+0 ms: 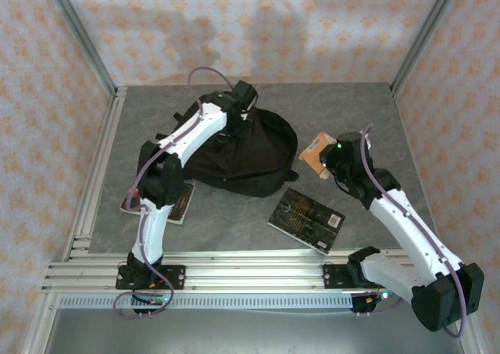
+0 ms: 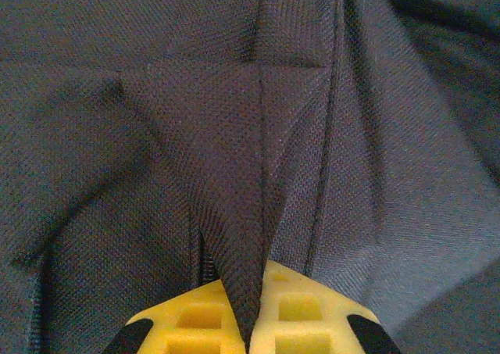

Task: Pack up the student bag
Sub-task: Open the student bag at the center of the table.

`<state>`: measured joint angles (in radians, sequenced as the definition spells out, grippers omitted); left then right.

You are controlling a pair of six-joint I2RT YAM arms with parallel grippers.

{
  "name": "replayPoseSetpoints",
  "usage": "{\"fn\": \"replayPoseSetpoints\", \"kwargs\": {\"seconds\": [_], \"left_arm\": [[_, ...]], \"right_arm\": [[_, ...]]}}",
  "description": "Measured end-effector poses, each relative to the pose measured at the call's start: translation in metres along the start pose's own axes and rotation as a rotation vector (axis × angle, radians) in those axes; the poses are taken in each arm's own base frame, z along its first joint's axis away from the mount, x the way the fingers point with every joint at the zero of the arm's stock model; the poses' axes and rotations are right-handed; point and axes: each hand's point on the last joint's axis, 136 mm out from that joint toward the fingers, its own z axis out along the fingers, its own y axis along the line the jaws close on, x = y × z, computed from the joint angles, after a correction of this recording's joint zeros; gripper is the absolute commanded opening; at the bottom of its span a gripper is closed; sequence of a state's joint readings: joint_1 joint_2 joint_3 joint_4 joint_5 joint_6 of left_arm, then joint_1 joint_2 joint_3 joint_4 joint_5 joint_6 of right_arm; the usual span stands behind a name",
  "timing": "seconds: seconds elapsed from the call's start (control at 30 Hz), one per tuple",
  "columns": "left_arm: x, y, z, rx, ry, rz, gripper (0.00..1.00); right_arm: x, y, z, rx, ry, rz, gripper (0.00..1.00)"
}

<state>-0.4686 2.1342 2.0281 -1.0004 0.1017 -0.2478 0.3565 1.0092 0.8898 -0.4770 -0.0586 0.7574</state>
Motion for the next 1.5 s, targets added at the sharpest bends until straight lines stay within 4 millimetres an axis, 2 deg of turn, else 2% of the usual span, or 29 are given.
{"fn": "replayPoseSetpoints", "kwargs": {"seconds": [0.2, 0.27, 0.43, 0.53, 0.57, 0.63, 0.67, 0.7, 0.87, 1.0, 1.17, 1.33, 1.5], "left_arm": [[-0.017, 0.003, -0.056, 0.14, -0.081, -0.086, 0.0], [-0.019, 0.003, -0.067, 0.186, -0.089, -0.106, 0.0], [-0.017, -0.014, -0.077, 0.304, -0.064, -0.118, 0.0], [-0.013, -0.026, -0.081, 0.378, -0.039, -0.111, 0.0], [-0.012, -0.029, -0.081, 0.398, -0.031, -0.109, 0.03], [-0.009, -0.035, -0.082, 0.426, -0.016, -0.102, 0.29], [-0.008, -0.038, -0.082, 0.438, -0.008, -0.092, 0.38], [-0.009, -0.04, -0.083, 0.44, -0.011, -0.081, 0.44], [-0.006, -0.06, -0.093, 0.434, -0.034, -0.014, 0.55], [0.001, -0.077, -0.104, 0.432, -0.051, 0.028, 0.61], [0.003, -0.087, -0.144, 0.463, -0.121, 0.035, 0.61], [-0.003, -0.078, -0.176, 0.438, -0.215, 0.016, 0.56], [-0.005, -0.075, -0.19, 0.447, -0.259, -0.011, 0.61]], "right_arm": [[-0.01, 0.022, 0.001, -0.038, -0.002, -0.033, 0.0], [-0.011, 0.024, 0.004, -0.034, 0.001, -0.045, 0.0], [-0.006, 0.027, 0.014, -0.032, 0.038, -0.054, 0.0], [0.002, 0.041, 0.023, -0.096, 0.092, -0.027, 0.0], [0.005, 0.049, 0.027, -0.131, 0.114, -0.01, 0.0], [0.009, 0.064, 0.034, -0.195, 0.151, 0.026, 0.0], [0.011, 0.072, 0.038, -0.228, 0.169, 0.044, 0.0], [0.013, 0.078, 0.041, -0.253, 0.183, 0.061, 0.0], [0.015, 0.098, 0.042, -0.368, 0.22, 0.134, 0.0], [0.015, 0.107, 0.039, -0.419, 0.228, 0.154, 0.0], [0.02, 0.103, 0.041, -0.425, 0.244, 0.174, 0.0], [0.023, 0.103, 0.041, -0.434, 0.253, 0.179, 0.0], [0.022, 0.106, 0.041, -0.445, 0.255, 0.187, 0.0]]}}
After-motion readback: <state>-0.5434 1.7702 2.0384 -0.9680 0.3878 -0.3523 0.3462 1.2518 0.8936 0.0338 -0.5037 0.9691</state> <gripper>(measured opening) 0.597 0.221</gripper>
